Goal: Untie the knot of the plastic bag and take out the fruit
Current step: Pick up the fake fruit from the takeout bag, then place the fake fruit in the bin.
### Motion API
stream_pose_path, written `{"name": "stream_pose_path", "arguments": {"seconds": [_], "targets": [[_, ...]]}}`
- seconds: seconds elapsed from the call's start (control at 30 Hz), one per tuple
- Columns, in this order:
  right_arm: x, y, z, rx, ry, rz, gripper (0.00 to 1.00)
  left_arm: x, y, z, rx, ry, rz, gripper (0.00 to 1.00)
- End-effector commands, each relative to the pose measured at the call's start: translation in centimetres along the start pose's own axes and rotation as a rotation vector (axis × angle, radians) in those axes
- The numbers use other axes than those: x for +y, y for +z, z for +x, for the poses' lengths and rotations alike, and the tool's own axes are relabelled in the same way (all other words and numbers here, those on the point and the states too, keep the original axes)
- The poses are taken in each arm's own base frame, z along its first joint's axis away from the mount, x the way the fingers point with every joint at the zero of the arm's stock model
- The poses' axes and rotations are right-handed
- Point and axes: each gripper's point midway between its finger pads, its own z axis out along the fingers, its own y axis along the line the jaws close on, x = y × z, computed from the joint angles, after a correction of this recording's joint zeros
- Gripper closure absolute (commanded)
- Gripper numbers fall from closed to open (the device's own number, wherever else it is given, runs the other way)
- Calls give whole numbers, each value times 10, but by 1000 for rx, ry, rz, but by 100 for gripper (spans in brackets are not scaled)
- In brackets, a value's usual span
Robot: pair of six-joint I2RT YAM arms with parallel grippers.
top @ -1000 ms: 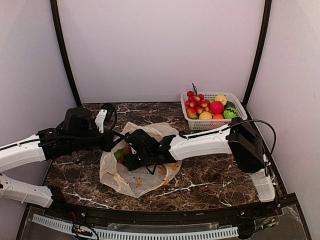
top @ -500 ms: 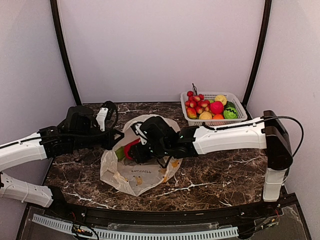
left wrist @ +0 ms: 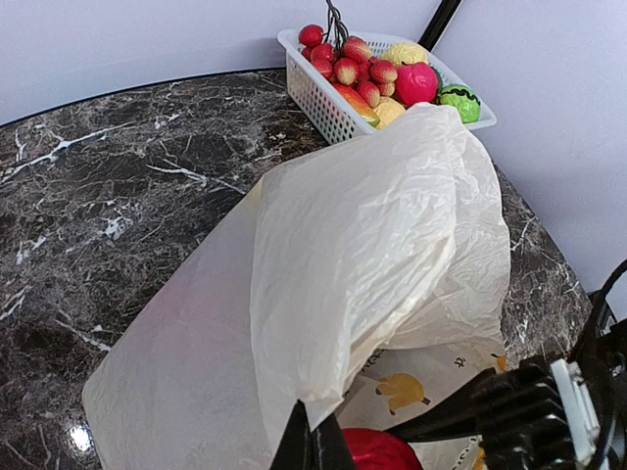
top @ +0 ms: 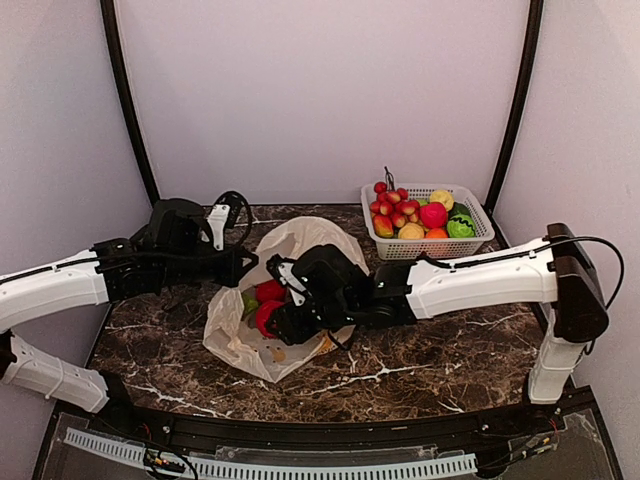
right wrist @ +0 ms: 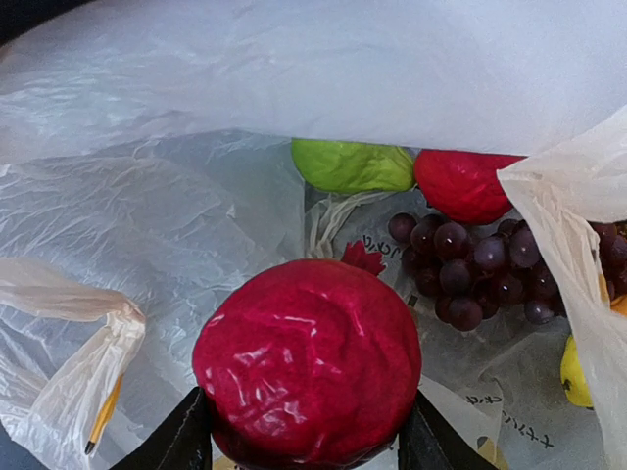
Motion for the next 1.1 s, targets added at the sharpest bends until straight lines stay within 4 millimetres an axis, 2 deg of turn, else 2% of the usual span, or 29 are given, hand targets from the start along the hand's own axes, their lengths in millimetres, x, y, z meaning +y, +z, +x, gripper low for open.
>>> {"name": "stream_pose_path", "arguments": {"seconds": [0.0, 0.23, 0.4, 0.53, 0.6, 0.67, 0.7, 0.77, 0.87, 0.9, 1.0, 1.03, 1.07], "targets": [[25, -34, -27, -78, -45, -96, 48, -6, 4, -16, -22, -2, -9, 99], [36, -80, -44, -158, -41, -164, 49, 5, 10, -17, -2, -9, -81, 99], [29, -111, -58, -222, -24, -141, 49, 8, 7, -22, -16, -25, -103, 99], [17, -137, -73, -284, -34, -70, 49, 8, -1, -29, -13, -44, -120, 93], [8, -151, -82, -318, -39, -22, 49, 6, -6, -33, -8, -50, -116, 85], [-2, -163, -88, -343, -35, 21, 49, 1, -13, -38, -7, -51, -98, 73], [-6, -167, -90, -351, -32, 38, 49, 1, -16, -37, -1, -47, -97, 63], [-15, -179, -94, -374, -23, 67, 49, -5, -30, -48, -24, -42, -71, 51], [-28, -194, -98, -399, -18, 119, 49, -8, -46, -59, -39, -23, -56, 40], [-34, -198, -100, -406, -16, 142, 49, -8, -53, -63, -36, -10, -56, 32], [-53, -213, -103, -420, -4, 216, 50, 0, -63, -75, -13, -6, -61, 12], [-60, -217, -103, -418, 4, 236, 50, 0, -66, -77, 4, 1, -44, 10], [-67, -221, -104, -420, 16, 257, 51, 12, -67, -82, 1, -17, -63, 7]]}}
